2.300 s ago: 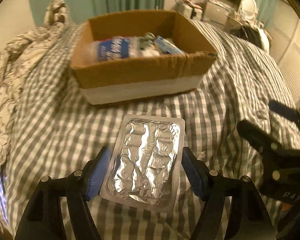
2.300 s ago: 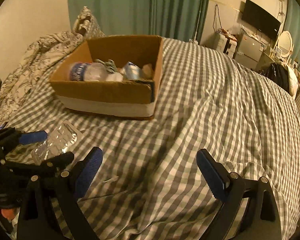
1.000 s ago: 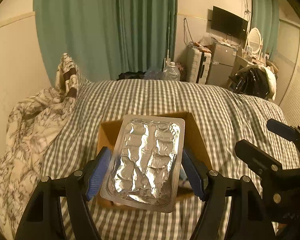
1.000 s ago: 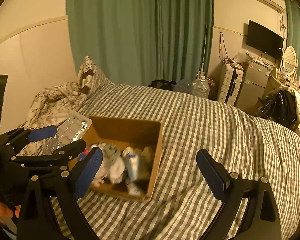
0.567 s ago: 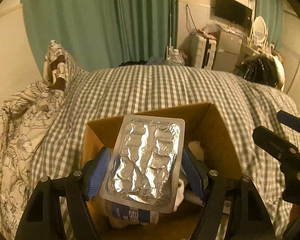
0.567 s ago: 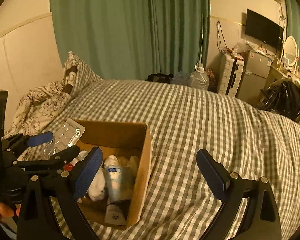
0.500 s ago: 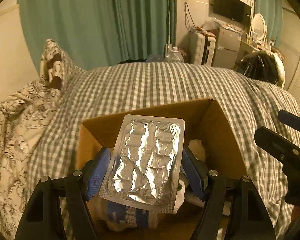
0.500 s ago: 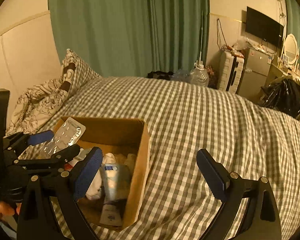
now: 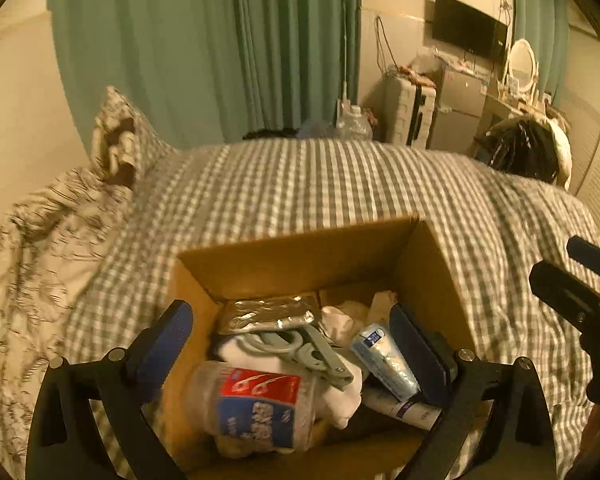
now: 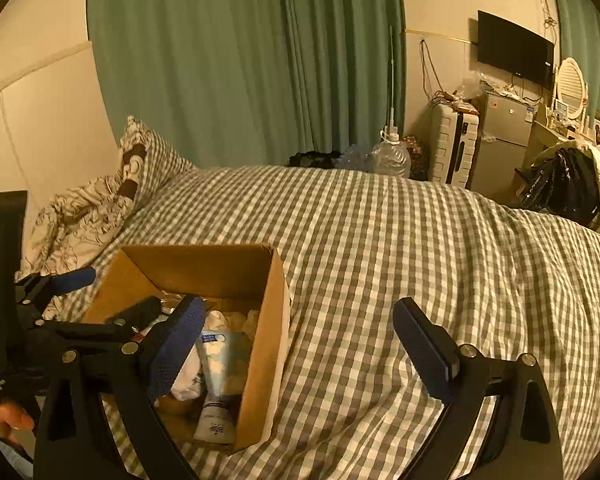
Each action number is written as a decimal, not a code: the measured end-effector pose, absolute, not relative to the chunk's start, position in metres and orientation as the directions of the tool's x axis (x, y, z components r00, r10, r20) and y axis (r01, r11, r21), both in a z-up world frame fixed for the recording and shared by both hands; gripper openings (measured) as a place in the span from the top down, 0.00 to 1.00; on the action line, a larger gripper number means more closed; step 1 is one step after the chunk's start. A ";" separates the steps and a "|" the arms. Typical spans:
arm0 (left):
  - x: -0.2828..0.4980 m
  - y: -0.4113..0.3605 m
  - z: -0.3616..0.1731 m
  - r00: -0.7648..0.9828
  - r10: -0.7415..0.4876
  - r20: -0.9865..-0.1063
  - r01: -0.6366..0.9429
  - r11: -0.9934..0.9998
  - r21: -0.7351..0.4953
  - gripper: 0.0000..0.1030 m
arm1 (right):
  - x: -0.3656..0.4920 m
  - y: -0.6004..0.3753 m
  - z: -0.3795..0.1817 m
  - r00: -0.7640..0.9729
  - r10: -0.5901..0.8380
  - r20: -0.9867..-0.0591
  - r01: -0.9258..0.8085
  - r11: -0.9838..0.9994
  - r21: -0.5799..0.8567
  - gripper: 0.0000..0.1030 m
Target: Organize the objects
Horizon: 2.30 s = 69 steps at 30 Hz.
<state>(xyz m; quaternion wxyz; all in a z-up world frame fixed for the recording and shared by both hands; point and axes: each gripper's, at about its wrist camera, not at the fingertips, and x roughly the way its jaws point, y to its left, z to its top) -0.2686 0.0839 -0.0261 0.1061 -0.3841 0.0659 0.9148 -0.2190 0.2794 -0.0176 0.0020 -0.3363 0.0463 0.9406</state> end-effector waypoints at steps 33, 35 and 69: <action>-0.035 0.007 0.090 -0.952 0.073 -0.296 -0.079 -0.997 0.009 0.00 | -0.018 0.209 0.089 -0.937 0.063 -0.344 -0.051 -0.998 -0.043 0.00; -0.036 0.010 0.076 -0.949 0.077 -0.305 -0.086 -0.996 0.016 0.00 | -0.019 0.214 0.081 -0.939 0.072 -0.336 -0.063 -0.997 -0.039 0.00; -0.060 0.016 -0.012 -0.885 0.055 -0.462 -0.078 -0.996 0.031 0.00 | -0.058 0.212 -0.013 -0.891 0.065 -0.450 -0.042 -0.997 -0.062 0.00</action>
